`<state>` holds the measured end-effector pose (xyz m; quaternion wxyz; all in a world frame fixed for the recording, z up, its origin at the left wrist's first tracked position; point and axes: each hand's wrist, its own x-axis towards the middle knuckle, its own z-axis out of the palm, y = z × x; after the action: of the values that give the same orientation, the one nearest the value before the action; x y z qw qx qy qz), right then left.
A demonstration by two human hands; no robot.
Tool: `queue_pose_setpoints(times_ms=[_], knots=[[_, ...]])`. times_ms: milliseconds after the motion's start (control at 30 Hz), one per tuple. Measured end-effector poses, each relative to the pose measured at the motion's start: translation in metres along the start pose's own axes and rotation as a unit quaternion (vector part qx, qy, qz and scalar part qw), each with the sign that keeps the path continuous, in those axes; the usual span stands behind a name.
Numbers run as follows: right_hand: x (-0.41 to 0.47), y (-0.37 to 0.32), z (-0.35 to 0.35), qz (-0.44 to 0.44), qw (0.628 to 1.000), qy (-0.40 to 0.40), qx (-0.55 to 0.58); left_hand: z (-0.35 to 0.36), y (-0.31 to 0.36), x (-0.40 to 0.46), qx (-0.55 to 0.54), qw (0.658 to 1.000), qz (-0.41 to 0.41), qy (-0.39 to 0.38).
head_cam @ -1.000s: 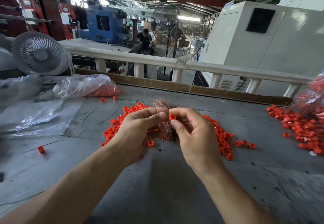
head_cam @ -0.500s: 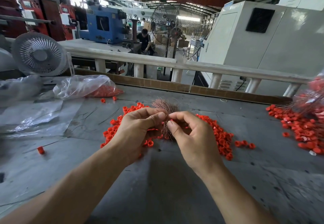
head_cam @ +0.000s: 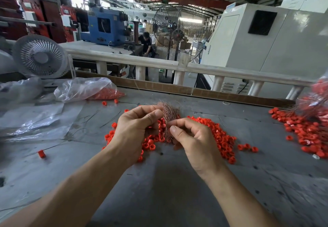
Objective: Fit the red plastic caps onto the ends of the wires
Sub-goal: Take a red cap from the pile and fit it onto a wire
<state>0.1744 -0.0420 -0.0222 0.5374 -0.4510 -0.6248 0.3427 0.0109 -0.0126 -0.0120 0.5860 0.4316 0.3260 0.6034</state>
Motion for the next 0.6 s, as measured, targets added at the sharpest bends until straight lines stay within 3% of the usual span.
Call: queue_pose_setpoints(times_ms=[200, 367, 500, 600], knots=[[-0.002, -0.001, -0.001, -0.029, 0.999, 0.007, -0.036, -0.002, 0.001, 0.001, 0.016, 0.999, 0.009, 0.036], [0.001, 0.002, -0.009, -0.051, 0.985, 0.062, -0.154, -0.004, -0.002, 0.002, 0.030, 0.999, -0.025, 0.017], [0.011, 0.006, -0.035, -0.022, 0.939, 0.166, -0.301, -0.004, -0.006, 0.004, 0.117, 0.992, -0.011, 0.043], [0.016, 0.007, -0.064, 0.067, 0.888, 0.223, -0.397, -0.003, -0.006, 0.004, 0.158, 0.987, 0.008, 0.039]])
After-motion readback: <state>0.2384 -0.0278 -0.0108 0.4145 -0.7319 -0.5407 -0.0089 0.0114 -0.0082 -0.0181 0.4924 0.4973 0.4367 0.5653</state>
